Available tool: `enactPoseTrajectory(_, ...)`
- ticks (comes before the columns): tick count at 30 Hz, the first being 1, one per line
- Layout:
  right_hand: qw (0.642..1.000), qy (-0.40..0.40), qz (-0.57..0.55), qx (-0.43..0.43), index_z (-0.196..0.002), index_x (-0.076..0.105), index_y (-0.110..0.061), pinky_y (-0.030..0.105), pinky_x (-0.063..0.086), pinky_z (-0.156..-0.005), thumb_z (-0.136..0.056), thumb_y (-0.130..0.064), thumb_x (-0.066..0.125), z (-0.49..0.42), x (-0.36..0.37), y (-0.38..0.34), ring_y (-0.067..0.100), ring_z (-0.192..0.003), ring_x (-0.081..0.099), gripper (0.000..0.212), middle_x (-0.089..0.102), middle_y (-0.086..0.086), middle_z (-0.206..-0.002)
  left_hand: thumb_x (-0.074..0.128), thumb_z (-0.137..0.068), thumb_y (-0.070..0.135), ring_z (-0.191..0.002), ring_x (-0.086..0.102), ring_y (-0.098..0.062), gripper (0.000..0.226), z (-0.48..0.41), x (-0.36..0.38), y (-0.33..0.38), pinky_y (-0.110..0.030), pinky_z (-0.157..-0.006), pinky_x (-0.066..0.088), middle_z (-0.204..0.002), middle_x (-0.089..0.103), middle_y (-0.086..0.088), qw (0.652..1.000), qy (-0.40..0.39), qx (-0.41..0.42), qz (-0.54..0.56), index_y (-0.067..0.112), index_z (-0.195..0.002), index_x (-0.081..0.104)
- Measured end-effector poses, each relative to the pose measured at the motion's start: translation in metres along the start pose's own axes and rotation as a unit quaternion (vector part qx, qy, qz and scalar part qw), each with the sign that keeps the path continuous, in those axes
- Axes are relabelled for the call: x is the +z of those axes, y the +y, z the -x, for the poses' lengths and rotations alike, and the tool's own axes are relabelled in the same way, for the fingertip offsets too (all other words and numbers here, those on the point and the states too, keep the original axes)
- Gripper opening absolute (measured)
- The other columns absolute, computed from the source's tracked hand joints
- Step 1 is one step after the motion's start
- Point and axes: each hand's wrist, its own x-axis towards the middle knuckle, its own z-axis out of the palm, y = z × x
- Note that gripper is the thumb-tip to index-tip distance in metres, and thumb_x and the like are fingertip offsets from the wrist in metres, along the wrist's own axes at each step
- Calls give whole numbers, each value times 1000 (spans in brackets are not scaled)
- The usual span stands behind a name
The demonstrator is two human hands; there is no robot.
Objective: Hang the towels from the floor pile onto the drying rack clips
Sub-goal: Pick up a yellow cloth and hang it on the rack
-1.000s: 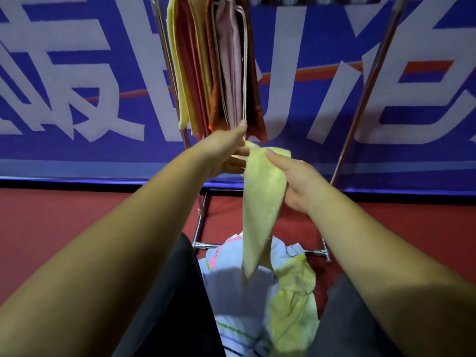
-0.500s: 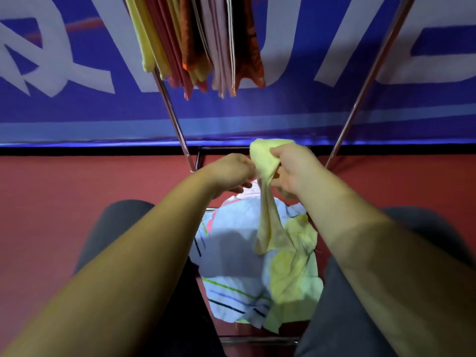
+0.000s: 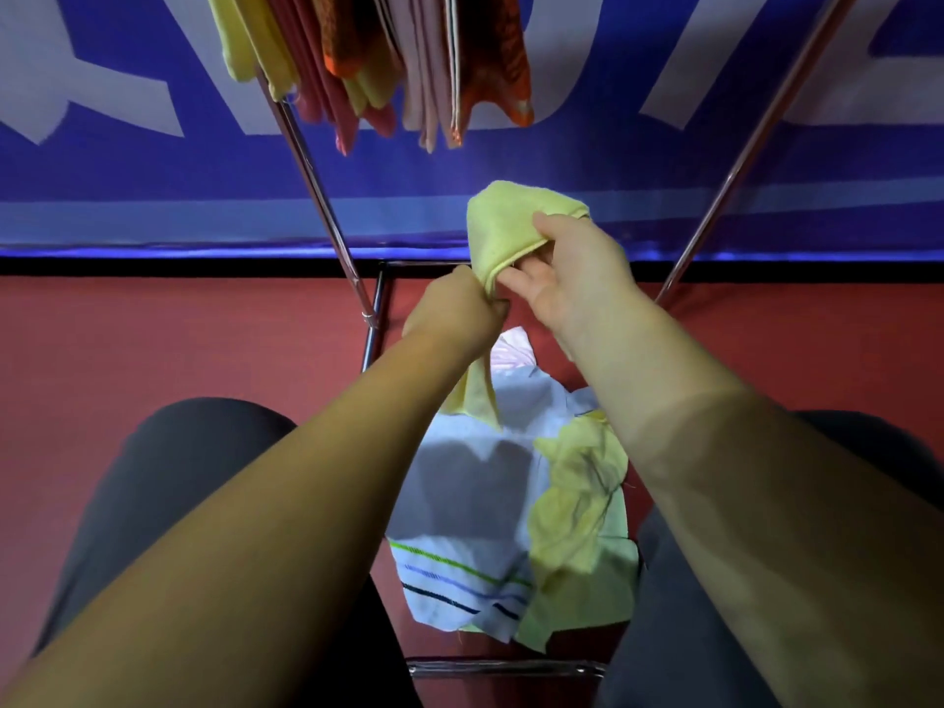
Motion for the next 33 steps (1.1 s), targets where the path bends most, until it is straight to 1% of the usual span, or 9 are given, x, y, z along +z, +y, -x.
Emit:
enactPoseTrajectory(3, 999, -9, -51, -13, -146, 55, -12, 56, 65, -74, -108, -1, 50, -2, -2, -3, 33, -94, 76, 39, 71, 17, -127, 51, -98, 35, -96, 66, -34, 29, -5, -1, -4, -37, -82, 53, -104, 71, -8, 999, 29, -31, -10, 15, -109, 69)
enactPoseTrajectory(7, 995, -18, -93, -21, -147, 55, -9, 63, 59, -92, -109, -1, 48, -1, -6, -7, 35, -99, 73, 40, 69, 17, -129, 45, -91, 50, -86, 58, -29, 41, -3, -8, 0, -34, -76, 45, -95, 64, -2, 997, 18, -73, -21, 20, -105, 69)
enactPoseTrajectory(14, 992, -22, -124, -29, -143, 59, -7, 65, 62, -84, -106, 1, 53, 8, -16, -16, 39, -107, 73, 38, 70, 19, -129, 55, -96, 20, -78, 60, -29, 14, 7, -9, -3, -35, -75, 45, -91, 66, -7, 996, -10, -85, -38, 16, -95, 69)
enactPoseTrajectory(17, 992, -20, -119, -42, -143, 59, -6, 62, 63, -82, -106, 1, 52, 13, -18, -19, 37, -102, 74, 38, 72, 17, -122, 59, -94, 15, -93, 66, -35, 17, 6, -6, -6, -37, -76, 48, -97, 68, -9, 996, 1, -84, -38, 11, -105, 72)
enactPoseTrajectory(20, 990, -7, -130, -52, -141, 60, -4, 59, 63, -88, -105, 1, 50, 16, -21, -26, 35, -105, 73, 37, 71, 17, -125, 55, -95, 9, -92, 60, -33, 15, 3, -6, -8, -36, -76, 45, -102, 66, -12, 995, 45, -93, 12, 9, -106, 65)
enactPoseTrajectory(24, 987, 42, -143, -55, -121, 64, 7, 58, 54, -106, -97, 7, 30, 21, -26, -34, 36, -128, 65, 41, 67, 20, -128, 46, -101, 15, -80, 53, -33, 10, 0, -15, -4, -34, -69, 36, -87, 59, -8, 977, 180, -61, 98, 8, -94, 50)
enactPoseTrajectory(27, 983, 49, -172, -44, -123, 56, 18, 57, 44, -118, -97, 13, 13, 20, -31, -37, 40, -147, 48, 50, 45, 28, -157, 42, -102, 19, -76, 54, -32, 14, 3, -22, 4, -36, -63, 31, -81, 57, -4, 955, 252, -19, 151, 12, -91, 45)
enactPoseTrajectory(31, 994, 107, -29, -7, -154, 39, 8, 38, 66, -71, -109, 4, 34, 5, -37, -30, 39, -136, 60, 46, 53, 29, -150, 40, -104, 25, -81, 53, -24, 12, 13, -32, 19, -38, -60, 27, -88, 58, 0, 943, 298, 43, 139, 18, -96, 44)
enactPoseTrajectory(33, 993, 110, 45, 14, -147, 47, 7, 34, 65, -69, -107, 7, 39, 1, -39, -22, 35, -126, 67, 41, 64, 25, -130, 40, -104, 27, -83, 55, -23, 11, 19, -35, 25, -38, -60, 33, -93, 59, 1, 940, 305, 72, 132, 18, -101, 47)
